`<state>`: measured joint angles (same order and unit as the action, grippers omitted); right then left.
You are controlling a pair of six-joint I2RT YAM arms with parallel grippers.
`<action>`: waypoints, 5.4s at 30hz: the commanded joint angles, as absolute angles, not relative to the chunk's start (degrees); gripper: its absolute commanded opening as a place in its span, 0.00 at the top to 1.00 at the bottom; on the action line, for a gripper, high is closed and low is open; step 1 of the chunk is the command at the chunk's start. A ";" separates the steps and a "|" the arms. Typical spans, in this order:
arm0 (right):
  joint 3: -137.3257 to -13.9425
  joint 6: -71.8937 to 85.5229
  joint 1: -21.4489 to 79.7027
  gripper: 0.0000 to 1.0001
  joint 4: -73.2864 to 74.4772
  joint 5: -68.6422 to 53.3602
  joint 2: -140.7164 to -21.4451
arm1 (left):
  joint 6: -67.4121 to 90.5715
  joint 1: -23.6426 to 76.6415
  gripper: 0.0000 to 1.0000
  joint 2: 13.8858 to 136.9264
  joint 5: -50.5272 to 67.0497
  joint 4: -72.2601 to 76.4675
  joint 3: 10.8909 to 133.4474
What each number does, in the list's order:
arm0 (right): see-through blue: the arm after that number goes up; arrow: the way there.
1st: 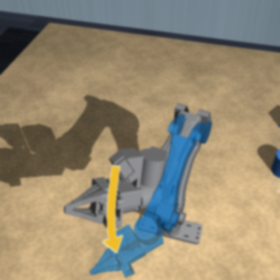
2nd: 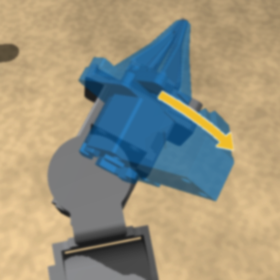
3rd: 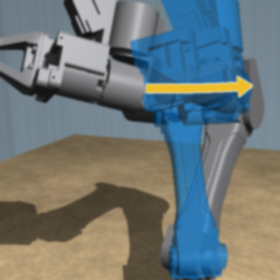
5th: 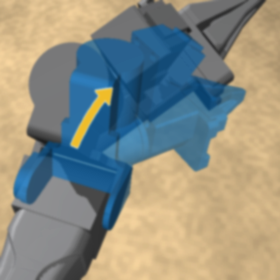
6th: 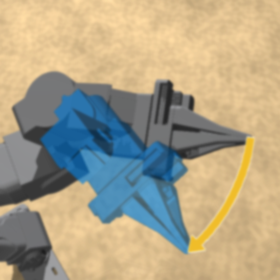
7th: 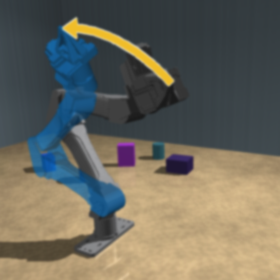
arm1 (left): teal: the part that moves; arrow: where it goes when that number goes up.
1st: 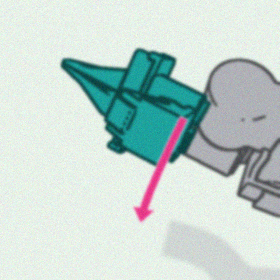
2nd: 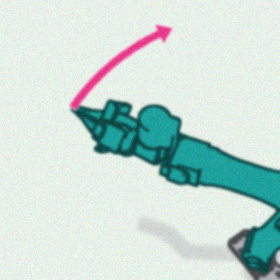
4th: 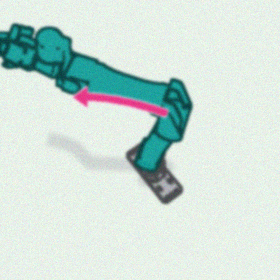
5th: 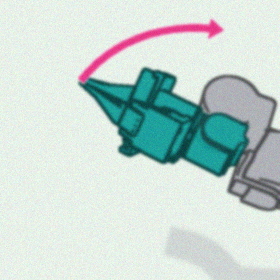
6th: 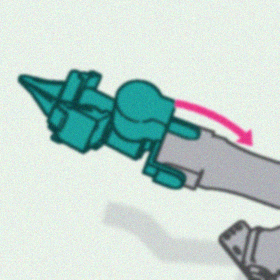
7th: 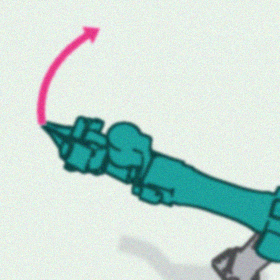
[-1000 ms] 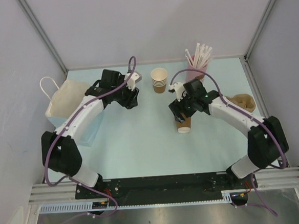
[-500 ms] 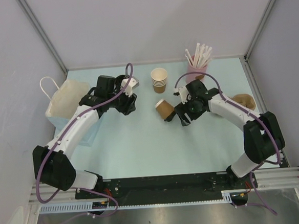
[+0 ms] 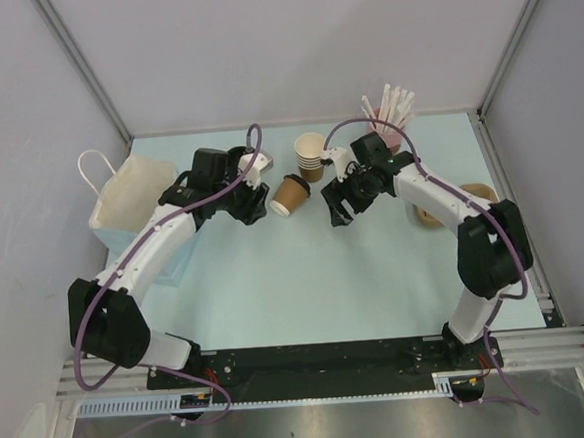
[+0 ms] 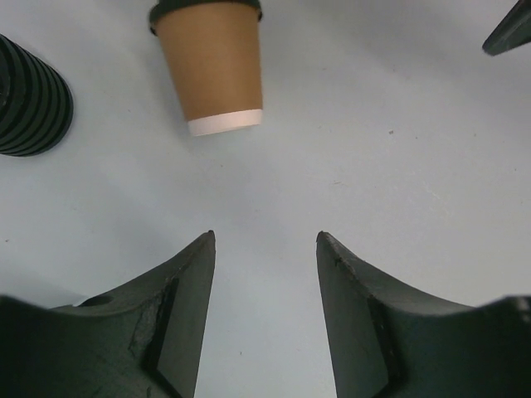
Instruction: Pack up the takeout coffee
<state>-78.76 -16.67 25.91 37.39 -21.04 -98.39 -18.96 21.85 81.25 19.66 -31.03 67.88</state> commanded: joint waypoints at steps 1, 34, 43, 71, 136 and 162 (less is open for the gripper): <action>-84.27 -11.09 24.70 0.14 36.91 -32.51 -105.27 | -17.58 22.23 0.40 88.47 19.60 -29.35 72.50; -81.04 -15.73 18.37 0.16 40.96 -41.66 -100.63 | -16.79 22.94 0.30 106.87 0.18 -21.53 84.72; -81.04 -17.23 18.46 0.12 41.84 -42.28 -100.55 | -16.00 23.03 0.24 112.67 0.35 -22.85 88.06; -80.86 -17.84 18.37 0.13 41.84 -42.71 -100.99 | -18.19 23.29 0.58 120.50 7.99 -28.65 92.38; -74.18 -38.76 28.48 0.43 45.17 -53.35 -84.46 | -59.59 25.31 0.78 114.17 74.18 -83.85 96.24; -74.18 -41.66 28.56 1.00 48.16 -53.79 -84.99 | -59.68 24.61 0.63 114.08 74.09 -83.94 96.68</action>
